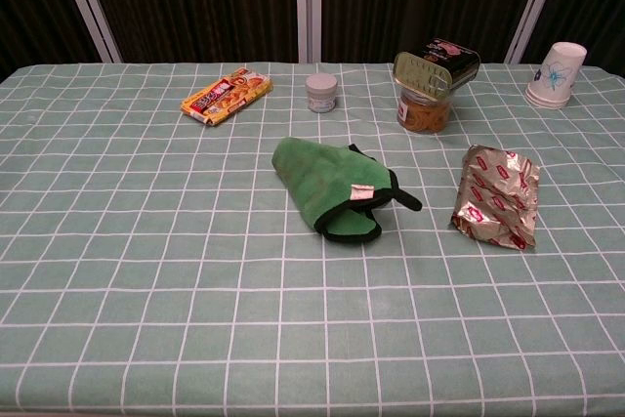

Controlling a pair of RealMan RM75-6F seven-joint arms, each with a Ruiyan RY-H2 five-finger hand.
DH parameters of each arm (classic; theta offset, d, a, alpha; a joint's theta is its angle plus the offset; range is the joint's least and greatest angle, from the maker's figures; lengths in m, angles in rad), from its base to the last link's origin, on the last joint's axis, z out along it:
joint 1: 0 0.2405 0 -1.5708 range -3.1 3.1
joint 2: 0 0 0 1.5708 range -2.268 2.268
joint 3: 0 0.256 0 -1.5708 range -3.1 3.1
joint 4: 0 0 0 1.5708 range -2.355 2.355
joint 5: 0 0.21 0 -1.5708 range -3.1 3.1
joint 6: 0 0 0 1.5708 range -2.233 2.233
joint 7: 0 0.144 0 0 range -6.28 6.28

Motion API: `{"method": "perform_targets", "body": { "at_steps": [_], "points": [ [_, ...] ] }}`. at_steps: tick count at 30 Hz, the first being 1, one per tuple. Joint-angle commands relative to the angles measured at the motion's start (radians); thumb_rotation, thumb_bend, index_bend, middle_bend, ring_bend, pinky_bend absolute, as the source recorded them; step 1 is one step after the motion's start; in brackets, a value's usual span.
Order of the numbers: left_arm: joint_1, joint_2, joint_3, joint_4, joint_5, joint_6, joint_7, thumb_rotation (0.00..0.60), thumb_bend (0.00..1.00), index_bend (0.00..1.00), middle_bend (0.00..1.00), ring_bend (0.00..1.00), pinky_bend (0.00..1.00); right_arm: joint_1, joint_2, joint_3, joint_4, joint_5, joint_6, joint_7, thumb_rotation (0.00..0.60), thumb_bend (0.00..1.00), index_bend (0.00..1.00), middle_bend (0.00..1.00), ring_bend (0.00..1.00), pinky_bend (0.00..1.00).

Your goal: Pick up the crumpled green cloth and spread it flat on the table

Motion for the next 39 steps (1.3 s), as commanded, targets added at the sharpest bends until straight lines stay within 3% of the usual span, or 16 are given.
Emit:
{"method": "perform_targets", "body": {
  "at_steps": [1, 17, 26, 32, 39],
  "points": [
    [-0.002, 0.001, 0.002, -0.004, -0.002, -0.009, -0.014, 0.600, 0.00, 0.28, 0.26, 0.19, 0.29, 0.001, 0.000, -0.001, 0.001, -0.001, -0.002, 0.005, 0.600, 0.04, 0.19, 0.13, 0.10, 0.14],
    [-0.003, 0.000, 0.001, -0.010, 0.019, 0.010, -0.020, 0.600, 0.00, 0.28, 0.26, 0.19, 0.29, 0.021, 0.005, -0.013, 0.007, -0.064, -0.007, 0.069, 0.599, 0.05, 0.22, 0.14, 0.10, 0.14],
    [-0.011, -0.002, -0.001, -0.007, 0.033, 0.011, -0.021, 0.600, 0.00, 0.28, 0.26, 0.19, 0.29, 0.119, -0.025, -0.010, 0.003, -0.134, -0.107, 0.102, 0.598, 0.09, 0.33, 0.14, 0.07, 0.14],
    [-0.011, -0.002, -0.001, -0.007, 0.035, 0.016, -0.017, 0.600, 0.00, 0.28, 0.26, 0.19, 0.29, 0.258, -0.117, 0.013, 0.052, -0.168, -0.253, 0.138, 0.600, 0.09, 0.35, 0.14, 0.06, 0.14],
    [-0.005, 0.004, 0.002, -0.019, 0.028, 0.019, -0.014, 0.600, 0.00, 0.28, 0.26, 0.19, 0.29, 0.406, -0.300, 0.029, 0.215, -0.176, -0.395, 0.178, 0.599, 0.09, 0.35, 0.15, 0.03, 0.11]
  ]
}}
